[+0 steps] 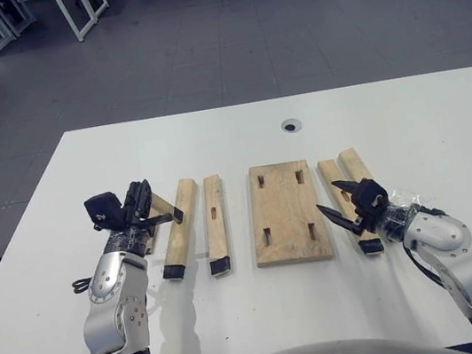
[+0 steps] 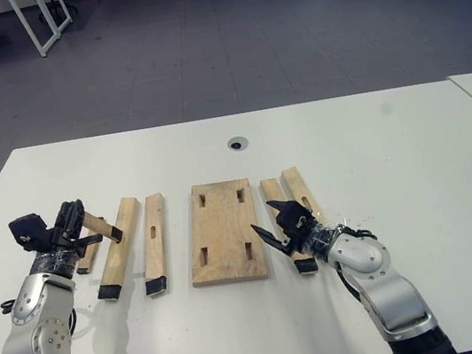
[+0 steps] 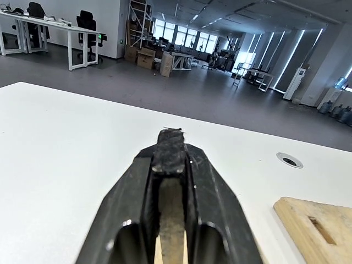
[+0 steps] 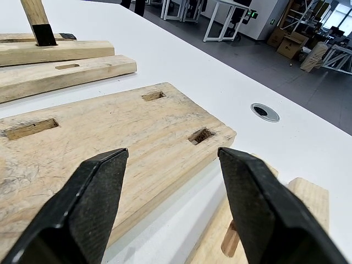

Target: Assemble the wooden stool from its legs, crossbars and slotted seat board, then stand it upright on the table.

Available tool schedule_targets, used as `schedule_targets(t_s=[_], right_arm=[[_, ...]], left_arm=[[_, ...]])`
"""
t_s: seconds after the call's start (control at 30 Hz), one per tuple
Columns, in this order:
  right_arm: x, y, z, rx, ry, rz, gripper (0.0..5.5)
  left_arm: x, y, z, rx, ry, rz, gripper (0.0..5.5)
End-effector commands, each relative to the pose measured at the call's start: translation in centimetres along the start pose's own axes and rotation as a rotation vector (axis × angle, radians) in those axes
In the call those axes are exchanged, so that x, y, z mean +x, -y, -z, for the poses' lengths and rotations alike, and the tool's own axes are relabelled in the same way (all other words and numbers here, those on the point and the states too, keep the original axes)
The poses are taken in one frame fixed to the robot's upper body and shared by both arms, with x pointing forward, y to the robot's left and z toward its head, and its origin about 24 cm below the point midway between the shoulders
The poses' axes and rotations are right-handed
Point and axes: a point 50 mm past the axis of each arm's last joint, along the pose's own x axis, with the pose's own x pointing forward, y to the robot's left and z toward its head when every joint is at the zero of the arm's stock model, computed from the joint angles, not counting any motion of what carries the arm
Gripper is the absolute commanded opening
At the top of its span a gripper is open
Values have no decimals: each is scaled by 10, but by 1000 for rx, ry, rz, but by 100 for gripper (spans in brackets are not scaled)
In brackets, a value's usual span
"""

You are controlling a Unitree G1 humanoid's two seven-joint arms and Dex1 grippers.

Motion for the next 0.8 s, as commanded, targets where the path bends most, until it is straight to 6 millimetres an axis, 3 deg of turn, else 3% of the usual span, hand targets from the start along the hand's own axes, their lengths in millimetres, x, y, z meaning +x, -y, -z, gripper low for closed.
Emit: schedule_targets(t_s=[0.03, 0.17, 0.37, 0.47, 0.67, 0.8], right_arm=[[1, -1, 0, -7, -1, 6, 300], [0, -2, 1, -6, -5, 18, 300], [1, -1, 1, -14, -7, 16, 300], [2, 2, 1, -24, -8, 14, 300], [3, 5, 1, -33, -9, 19, 300], [3, 5, 2, -33, -11, 17, 300]], left_arm=[[-4, -19, 27, 8, -197, -54, 43], [0, -23, 34, 79, -301, -32, 43], [4, 1, 53, 120, -392, 17, 43], [11, 10, 56, 104, -367, 12, 43], [54, 42, 36, 15, -203, 55, 43], [53, 48, 49, 27, -201, 59, 43]])
